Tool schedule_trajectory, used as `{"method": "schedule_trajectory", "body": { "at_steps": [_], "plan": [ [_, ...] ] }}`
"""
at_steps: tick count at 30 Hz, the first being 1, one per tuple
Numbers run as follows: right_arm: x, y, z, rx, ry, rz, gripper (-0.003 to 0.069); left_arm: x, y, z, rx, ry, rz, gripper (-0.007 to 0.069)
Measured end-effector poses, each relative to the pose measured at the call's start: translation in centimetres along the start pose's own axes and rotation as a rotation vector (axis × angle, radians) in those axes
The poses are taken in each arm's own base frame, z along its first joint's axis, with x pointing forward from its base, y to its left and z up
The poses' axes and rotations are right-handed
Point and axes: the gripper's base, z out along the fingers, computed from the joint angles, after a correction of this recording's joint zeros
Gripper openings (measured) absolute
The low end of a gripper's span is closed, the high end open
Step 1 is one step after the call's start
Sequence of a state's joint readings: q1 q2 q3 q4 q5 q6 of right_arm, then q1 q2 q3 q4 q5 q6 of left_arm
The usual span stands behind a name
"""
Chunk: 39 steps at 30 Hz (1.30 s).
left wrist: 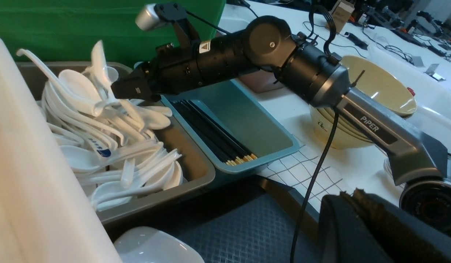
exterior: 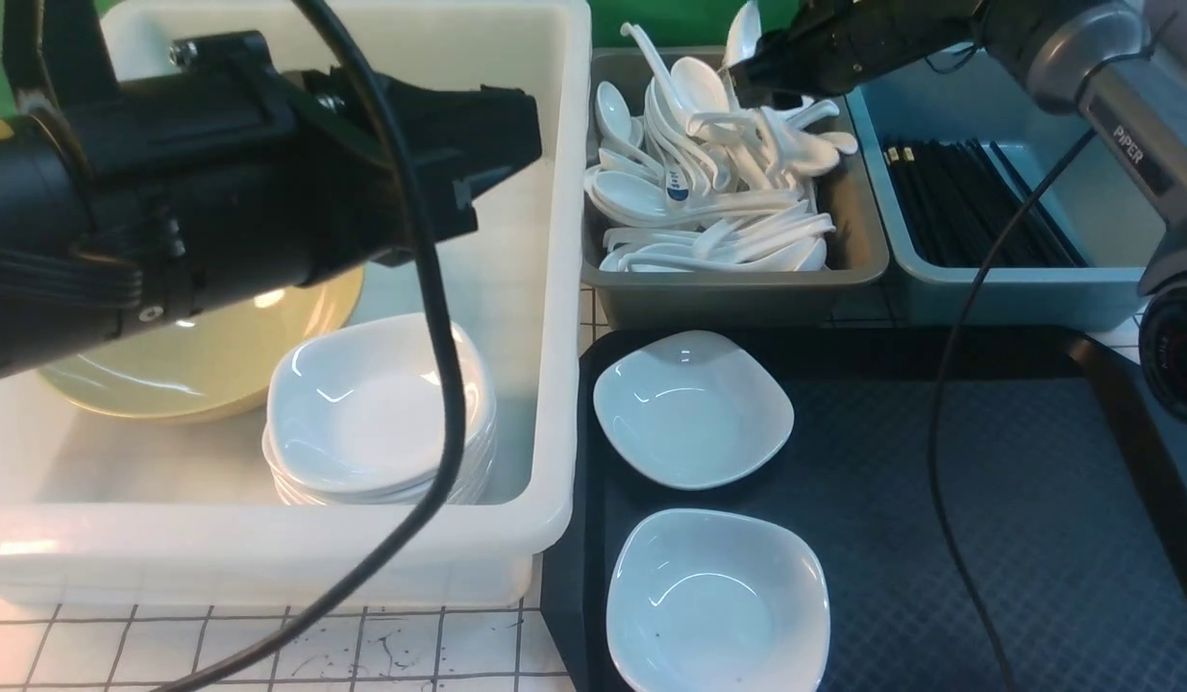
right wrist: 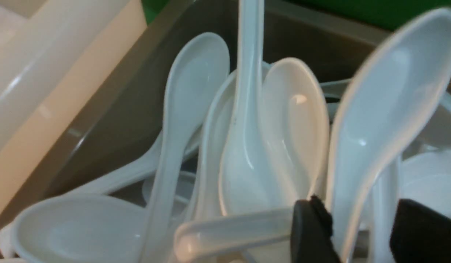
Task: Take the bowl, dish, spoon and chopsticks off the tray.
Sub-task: Use the right arm to put the soup spoon into the small storage box in the middle, then use the left arm to grab the plate
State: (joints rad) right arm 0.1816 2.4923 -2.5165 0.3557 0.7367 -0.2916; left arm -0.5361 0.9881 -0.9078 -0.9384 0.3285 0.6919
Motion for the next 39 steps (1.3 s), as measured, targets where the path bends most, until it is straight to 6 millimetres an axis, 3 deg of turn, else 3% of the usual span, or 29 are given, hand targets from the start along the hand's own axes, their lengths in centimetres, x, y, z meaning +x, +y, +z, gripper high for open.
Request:
{"method": "schedule_trajectory", "body": {
  "at_steps": [1,4,9,12,16,20,21,23,26,29,32,34,35,39],
  "plan": [
    [0.0,0.2,-0.4,-0.008,0.018,0.006,0.0396,0.0,0.0,0.0,0.004,0.005,0.000,0.0000],
    [-0.2,0.8,-1.7,-0.029,0.071,0.000,0.0475,0.1,-0.1,0.0,0.008,0.010,0.000,0.0000],
    [-1.7,2.8,-7.7,-0.072,0.191,-0.037,0.0482,0.2,-0.2,0.0,0.017,0.020,0.000,0.0000],
    [-2.6,3.8,-11.1,-0.072,0.205,-0.062,0.0414,0.5,-0.4,0.0,0.043,0.052,0.000,0.0000],
    [-4.2,5.0,-16.3,-0.028,0.137,-0.101,0.0246,1.2,-0.9,-0.1,0.107,0.134,0.001,0.0000],
    [-3.6,5.9,-21.6,0.052,0.149,-0.124,0.0079,2.0,-1.2,0.3,0.149,0.214,-0.035,0.0000],
    [-2.8,6.3,-23.7,0.087,0.165,-0.130,0.0055,2.2,-1.1,0.5,0.148,0.232,-0.048,0.0000],
    [-1.7,6.7,-25.9,0.116,0.180,-0.126,0.0036,2.4,-1.0,0.8,0.148,0.251,-0.060,0.0000],
    [3.1,8.4,-32.0,0.145,0.217,-0.109,0.0025,2.2,-0.7,2.3,0.144,0.328,-0.074,0.0000],
    [7.7,9.6,-35.4,0.144,0.243,-0.080,0.0025,2.2,-0.5,3.9,0.140,0.410,-0.091,0.0000],
    [13.6,10.8,-38.8,0.154,0.243,-0.044,0.0025,3.0,-1.1,5.9,0.127,0.513,-0.079,0.0000],
    [15.6,11.2,-40.0,0.160,0.227,-0.038,0.0025,4.0,-1.9,6.9,0.127,0.572,-0.058,0.0000],
    [17.8,11.7,-41.6,0.167,0.192,-0.035,0.0025,5.5,-3.4,7.8,0.136,0.645,-0.005,0.0000],
    [20.9,12.7,-44.9,0.186,0.084,-0.037,0.0027,9.8,-6.9,9.6,0.102,0.814,0.080,0.0000]
  ]
}}
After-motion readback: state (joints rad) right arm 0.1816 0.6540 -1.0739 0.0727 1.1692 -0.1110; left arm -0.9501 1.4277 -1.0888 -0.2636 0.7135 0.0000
